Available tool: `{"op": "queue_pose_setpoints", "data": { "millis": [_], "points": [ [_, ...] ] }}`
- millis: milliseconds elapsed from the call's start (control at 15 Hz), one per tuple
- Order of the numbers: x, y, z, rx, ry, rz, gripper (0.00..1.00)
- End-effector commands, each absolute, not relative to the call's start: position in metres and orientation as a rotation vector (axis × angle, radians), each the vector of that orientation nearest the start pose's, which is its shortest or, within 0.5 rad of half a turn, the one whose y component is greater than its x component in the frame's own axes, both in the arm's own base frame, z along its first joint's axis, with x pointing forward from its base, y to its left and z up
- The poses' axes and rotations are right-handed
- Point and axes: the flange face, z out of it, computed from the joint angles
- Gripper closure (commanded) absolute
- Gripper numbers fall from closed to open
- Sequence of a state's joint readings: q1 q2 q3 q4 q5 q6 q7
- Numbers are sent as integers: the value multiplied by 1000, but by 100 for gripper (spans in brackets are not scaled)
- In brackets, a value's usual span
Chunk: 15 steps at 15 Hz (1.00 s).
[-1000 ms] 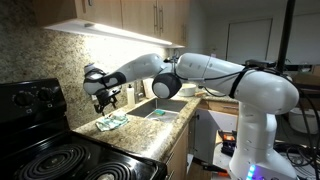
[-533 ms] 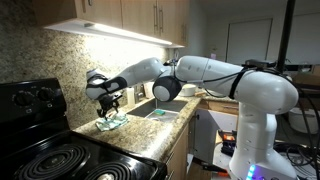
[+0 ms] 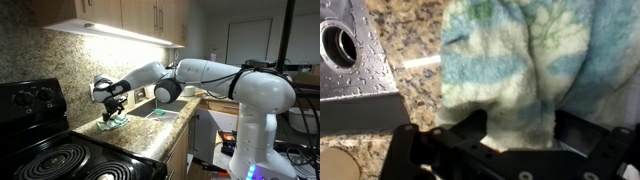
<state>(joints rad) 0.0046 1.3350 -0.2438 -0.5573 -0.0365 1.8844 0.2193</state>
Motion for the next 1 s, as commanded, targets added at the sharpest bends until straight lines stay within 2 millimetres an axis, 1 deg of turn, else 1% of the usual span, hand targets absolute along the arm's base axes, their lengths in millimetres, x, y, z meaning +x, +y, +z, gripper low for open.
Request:
{"op": "queue_pose_setpoints", "data": {
  "millis": [0,267,333,400,467,600,933],
  "points": [
    [798,-87,173,-3363,413,16,59],
    [797,-76,181,-3415,428,47,85],
    [798,-74,184,-3408,436,43,41],
    [798,-73,186,-3406,428,46,45],
    [797,-73,186,-3406,435,56,45],
    [794,-73,186,-3411,449,97,35],
    [791,-72,188,-3417,464,149,3]
  ]
}}
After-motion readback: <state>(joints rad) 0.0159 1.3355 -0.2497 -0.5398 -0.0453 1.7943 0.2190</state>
